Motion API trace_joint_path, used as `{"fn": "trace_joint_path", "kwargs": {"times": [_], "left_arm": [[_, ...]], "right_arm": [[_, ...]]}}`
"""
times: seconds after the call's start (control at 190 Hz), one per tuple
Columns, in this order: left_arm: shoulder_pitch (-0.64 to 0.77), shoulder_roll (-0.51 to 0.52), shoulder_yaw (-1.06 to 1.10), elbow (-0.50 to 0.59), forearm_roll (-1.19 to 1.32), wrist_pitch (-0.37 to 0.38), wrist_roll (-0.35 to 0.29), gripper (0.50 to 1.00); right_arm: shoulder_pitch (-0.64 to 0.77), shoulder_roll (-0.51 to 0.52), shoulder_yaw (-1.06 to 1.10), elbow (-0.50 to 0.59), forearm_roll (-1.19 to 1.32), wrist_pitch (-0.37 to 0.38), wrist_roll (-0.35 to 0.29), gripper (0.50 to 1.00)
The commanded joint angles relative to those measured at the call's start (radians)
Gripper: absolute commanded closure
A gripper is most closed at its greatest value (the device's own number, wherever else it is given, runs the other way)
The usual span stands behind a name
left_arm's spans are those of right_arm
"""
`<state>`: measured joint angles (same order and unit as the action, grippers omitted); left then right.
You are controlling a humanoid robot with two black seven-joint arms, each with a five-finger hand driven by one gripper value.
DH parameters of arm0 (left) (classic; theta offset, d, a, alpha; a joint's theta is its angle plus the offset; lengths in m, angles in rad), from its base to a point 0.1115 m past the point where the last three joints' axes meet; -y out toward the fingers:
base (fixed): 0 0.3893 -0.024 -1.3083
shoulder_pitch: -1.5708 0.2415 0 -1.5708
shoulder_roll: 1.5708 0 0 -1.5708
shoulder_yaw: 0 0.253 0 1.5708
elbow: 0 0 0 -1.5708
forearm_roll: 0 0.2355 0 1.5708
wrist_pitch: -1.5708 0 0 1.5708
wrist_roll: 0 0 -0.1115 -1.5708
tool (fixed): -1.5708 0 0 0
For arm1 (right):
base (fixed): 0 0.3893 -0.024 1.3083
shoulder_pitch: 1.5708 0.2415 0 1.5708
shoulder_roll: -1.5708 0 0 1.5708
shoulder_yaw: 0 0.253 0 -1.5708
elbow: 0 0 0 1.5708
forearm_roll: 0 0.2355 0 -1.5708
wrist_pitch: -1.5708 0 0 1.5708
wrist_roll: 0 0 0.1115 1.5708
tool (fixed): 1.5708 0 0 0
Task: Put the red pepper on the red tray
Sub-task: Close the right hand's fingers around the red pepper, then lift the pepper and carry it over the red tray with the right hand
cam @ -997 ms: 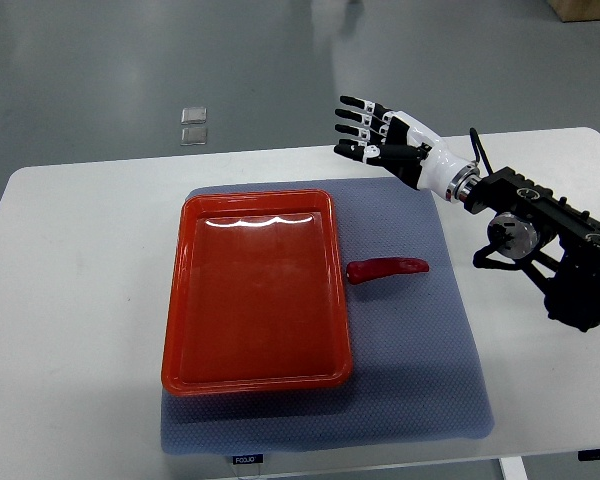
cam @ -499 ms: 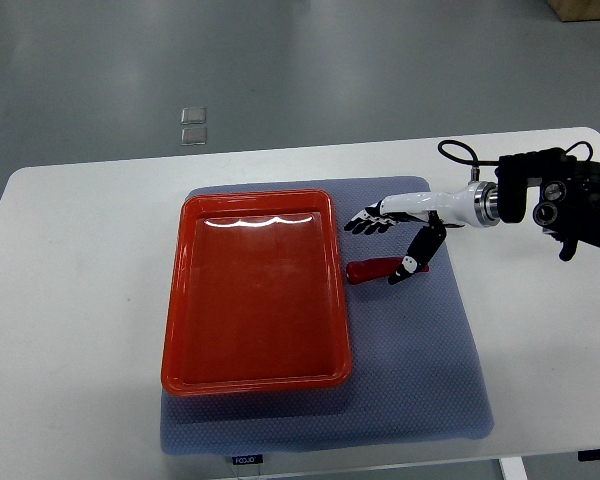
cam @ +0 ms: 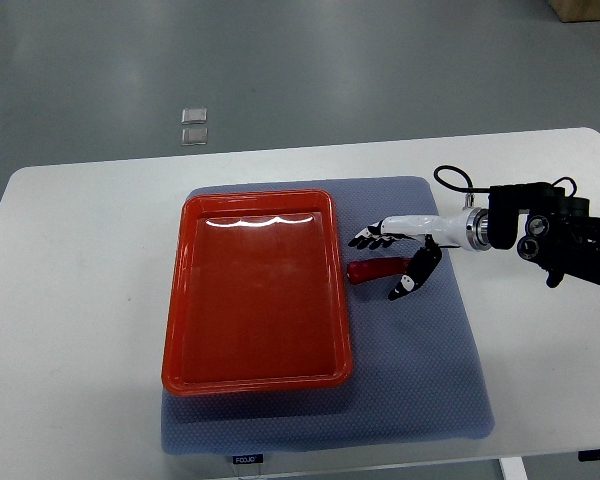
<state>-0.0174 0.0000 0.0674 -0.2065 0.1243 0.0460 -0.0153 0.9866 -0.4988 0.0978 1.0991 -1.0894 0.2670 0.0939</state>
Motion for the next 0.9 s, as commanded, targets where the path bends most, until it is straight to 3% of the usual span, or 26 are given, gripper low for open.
{"fn": "trace_joint_path", "kwargs": {"times": [0.0, 0.068, 0.268, 0.336, 0.362, 0.451, 0.892], "left_arm": [[0.000, 0.000, -0.001, -0.001, 0.000, 0.000, 0.000, 0.500], [-0.001, 0.000, -0.001, 0.001, 0.000, 0.000, 0.000, 0.500], [0.000, 0.000, 0.000, 0.001, 0.000, 0.000, 0.000, 0.500], [0.000, 0.000, -0.001, -0.001, 0.000, 0.000, 0.000, 0.500], [-0.001, 0.000, 0.000, -0.001, 0.000, 0.000, 0.000, 0.500], [0.000, 0.000, 0.000, -0.001, 0.000, 0.000, 0.000, 0.500], [0.000, 0.000, -0.001, 0.001, 0.000, 0.000, 0.000, 0.500]], "right_arm": [[-0.005, 0.006, -0.001, -0.004, -0.001, -0.025, -0.002, 0.634], [-0.005, 0.011, -0.015, -0.007, -0.020, -0.041, -0.002, 0.687], [-0.006, 0.013, -0.035, -0.018, -0.047, -0.069, 0.000, 0.748], [-0.008, 0.013, -0.035, -0.018, -0.049, -0.071, 0.000, 0.840], [-0.006, 0.013, -0.035, -0.018, -0.049, -0.071, -0.002, 0.897], [-0.005, 0.009, -0.036, -0.018, -0.060, -0.069, -0.002, 0.999], [0.133, -0.023, -0.033, -0.007, -0.041, -0.046, -0.002, 1.000]]}}
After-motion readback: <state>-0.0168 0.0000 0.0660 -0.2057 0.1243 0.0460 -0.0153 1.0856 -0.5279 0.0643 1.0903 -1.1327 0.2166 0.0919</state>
